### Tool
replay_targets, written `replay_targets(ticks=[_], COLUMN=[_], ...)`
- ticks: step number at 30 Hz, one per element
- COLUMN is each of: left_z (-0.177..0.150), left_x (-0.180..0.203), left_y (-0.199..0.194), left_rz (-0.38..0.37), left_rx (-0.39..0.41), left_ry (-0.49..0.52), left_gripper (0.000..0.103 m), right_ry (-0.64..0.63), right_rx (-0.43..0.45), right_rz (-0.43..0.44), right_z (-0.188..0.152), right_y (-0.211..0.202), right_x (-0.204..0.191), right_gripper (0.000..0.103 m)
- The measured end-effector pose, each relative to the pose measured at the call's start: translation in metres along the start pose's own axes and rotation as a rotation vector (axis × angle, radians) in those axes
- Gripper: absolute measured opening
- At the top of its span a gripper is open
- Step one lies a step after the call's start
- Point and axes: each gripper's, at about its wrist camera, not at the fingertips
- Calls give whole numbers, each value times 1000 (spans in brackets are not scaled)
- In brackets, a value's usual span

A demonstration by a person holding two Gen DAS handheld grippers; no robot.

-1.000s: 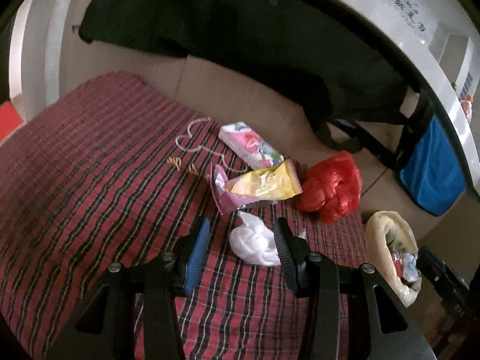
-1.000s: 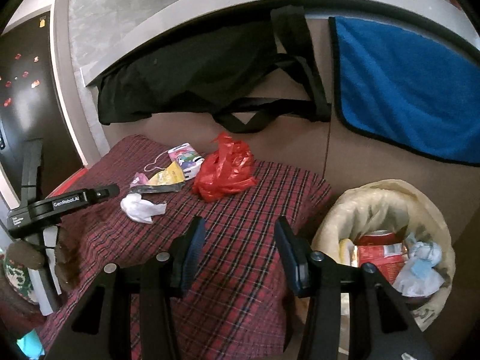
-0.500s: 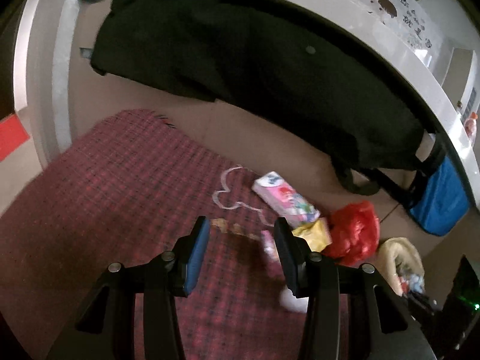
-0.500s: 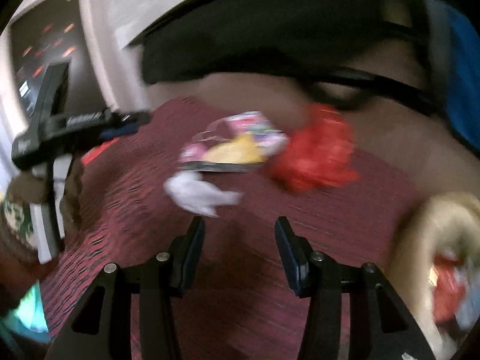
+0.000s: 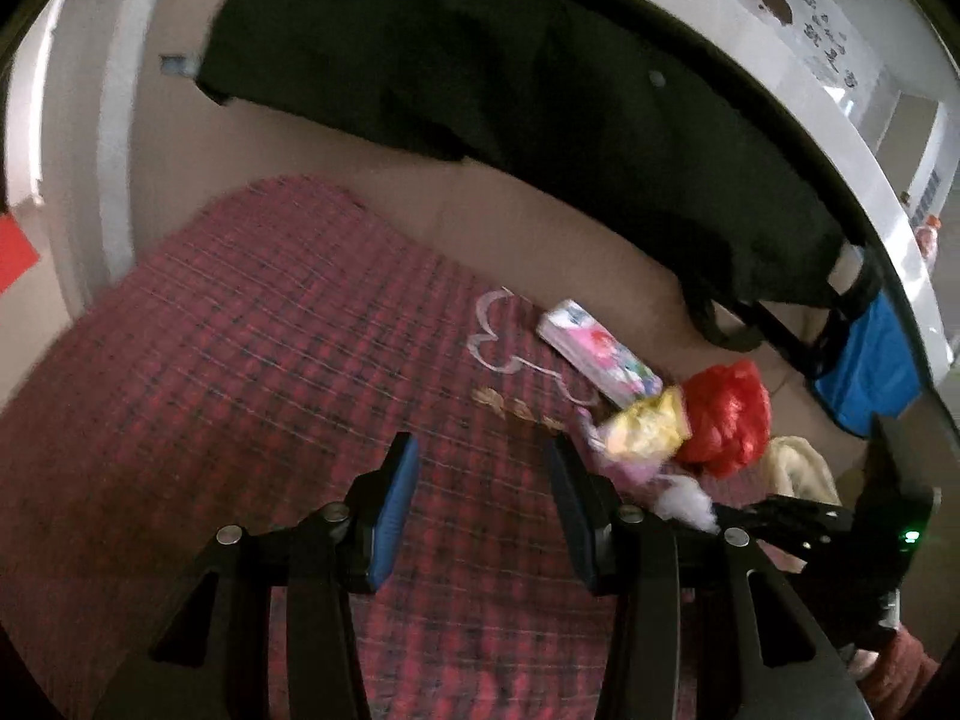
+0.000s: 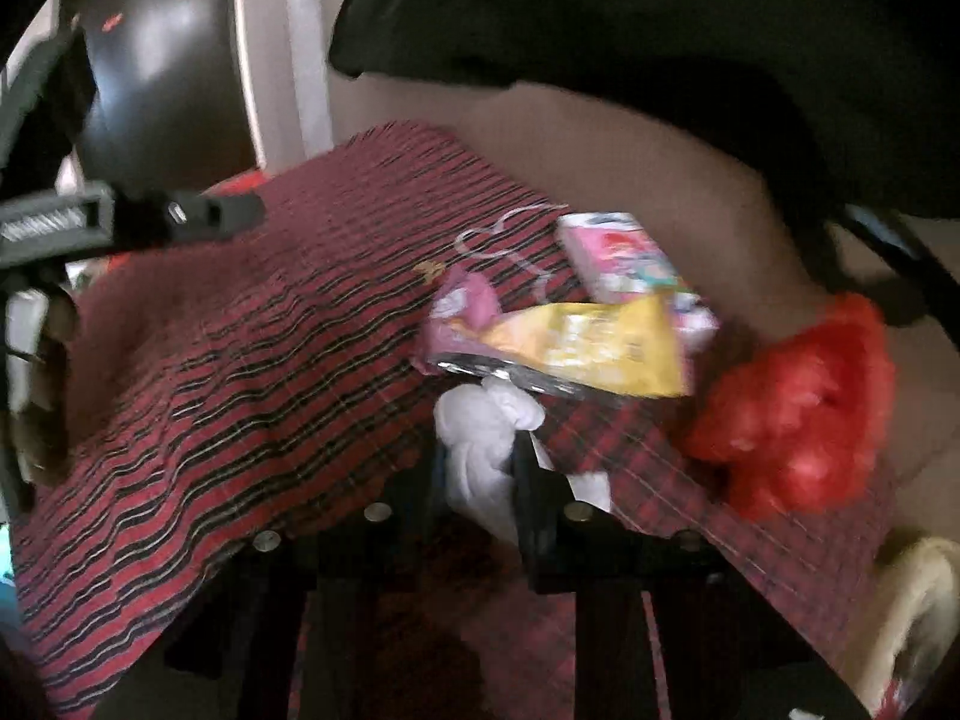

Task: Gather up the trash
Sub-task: 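Move both tools back to the pile and grasp the white tissue with the right tool, then grasp the yellow snack bag with the left tool while the right tool holds the tissue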

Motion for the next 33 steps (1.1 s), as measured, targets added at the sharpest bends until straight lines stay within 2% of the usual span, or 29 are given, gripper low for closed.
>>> replay_targets(ticks=[3, 5, 10, 13, 16, 18, 20, 26, 30, 33], left_z=[-1, -1, 1, -1, -5, -6, -7, -11, -18, -26], left_x=[11, 19, 39, 52, 59, 64, 69, 91, 112, 135], left_y=[23, 39, 76, 94, 106, 106, 106, 87, 54, 25], left_rz=[-78, -77, -37, 39, 84, 118, 109, 121, 181, 225], left_rx=[-61, -86, -118, -119, -143, -121, -120, -72, 15, 96], left_ry=[-35, -60, -124, -105, -83, -69, -78, 1, 64, 159], left_gripper=[47, 47, 47, 47, 45, 35, 19, 14, 13, 12], right_ry=[80, 112, 164, 217, 256, 270, 280, 326, 328, 337], right_rx=[15, 20, 39, 45, 65, 81, 96, 116, 135, 144], right_rz=[-11, -39, -98, -98, -90, -83, -83, -60, -65, -65], right_z=[-18, -32, -59, -71, -77, -79, -81, -83, -84, -84], right_y=[-26, -39, -60, -63, -68, -71, -74, -82, -94, -101], right_x=[21, 34, 65, 81, 89, 93, 95, 95, 95, 97], right_gripper=[18, 18, 18, 18, 18, 19, 19, 19, 19, 19])
Point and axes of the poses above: each gripper's, at about its wrist camera, not at the fingertips, and y roughly the way its jaws point, x to its right, z to its top, and after that the axes turned 3 degrees about -z, right-handed
